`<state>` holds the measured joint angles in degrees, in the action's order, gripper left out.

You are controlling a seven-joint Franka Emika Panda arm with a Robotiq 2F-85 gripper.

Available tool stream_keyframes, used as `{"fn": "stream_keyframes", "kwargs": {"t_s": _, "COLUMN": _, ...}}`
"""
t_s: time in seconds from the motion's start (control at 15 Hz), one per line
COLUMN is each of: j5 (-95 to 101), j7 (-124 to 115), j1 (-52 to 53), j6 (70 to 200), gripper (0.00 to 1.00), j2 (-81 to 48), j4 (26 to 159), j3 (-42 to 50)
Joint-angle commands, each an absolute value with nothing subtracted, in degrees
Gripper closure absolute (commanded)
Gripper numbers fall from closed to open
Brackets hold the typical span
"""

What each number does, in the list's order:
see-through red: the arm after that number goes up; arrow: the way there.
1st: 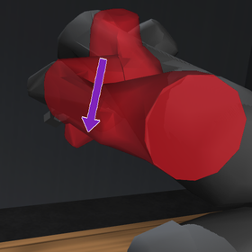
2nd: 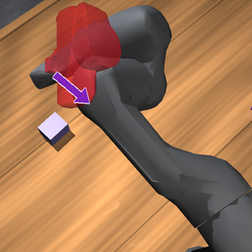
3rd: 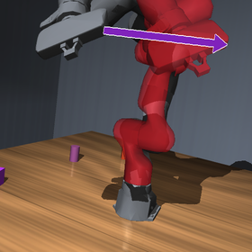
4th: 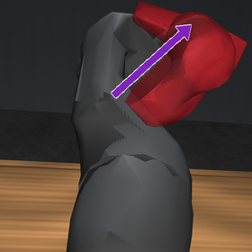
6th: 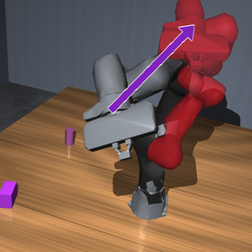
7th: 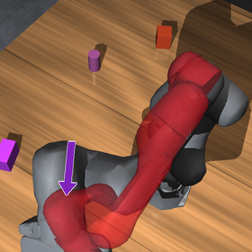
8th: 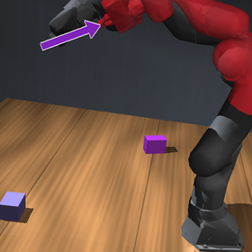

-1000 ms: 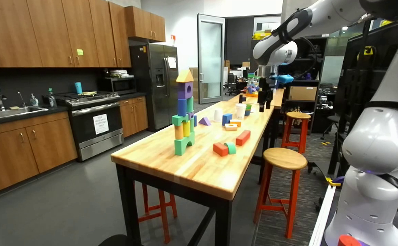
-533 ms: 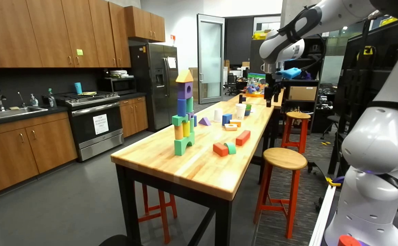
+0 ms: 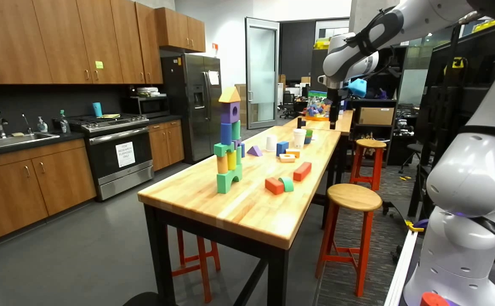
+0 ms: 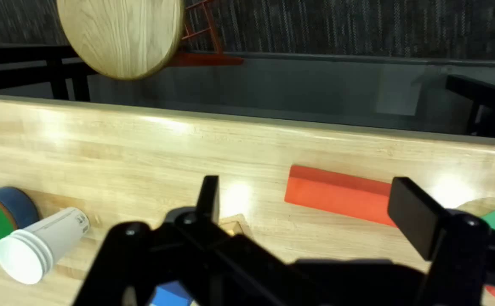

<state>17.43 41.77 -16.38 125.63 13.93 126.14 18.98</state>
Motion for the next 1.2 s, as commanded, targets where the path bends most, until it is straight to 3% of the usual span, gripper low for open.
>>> {"fn": "stream_keyframes", "kwargs": {"t_s": 0.0, "j5": 14.7, "j7": 43.7, "j1": -14.0, "j6": 124.0, "gripper": 0.00, "j2": 17.5, "j4": 128.2, "j3": 18.3}}
{"fn": "stream_keyframes", "kwargs": {"t_s": 0.6, "j5": 14.7, "j7": 37.9, "j1": -9.9, "j6": 119.1, "gripper": 0.00, "j2": 23.4, "j4": 134.2, "j3": 13.0}}
{"fn": "stream_keyframes", "kwargs": {"t_s": 1.13, "j5": 20.1, "j7": 13.0, "j1": -12.7, "j6": 117.2, "gripper": 0.00, "j2": 24.1, "j4": 136.8, "j3": 10.5}}
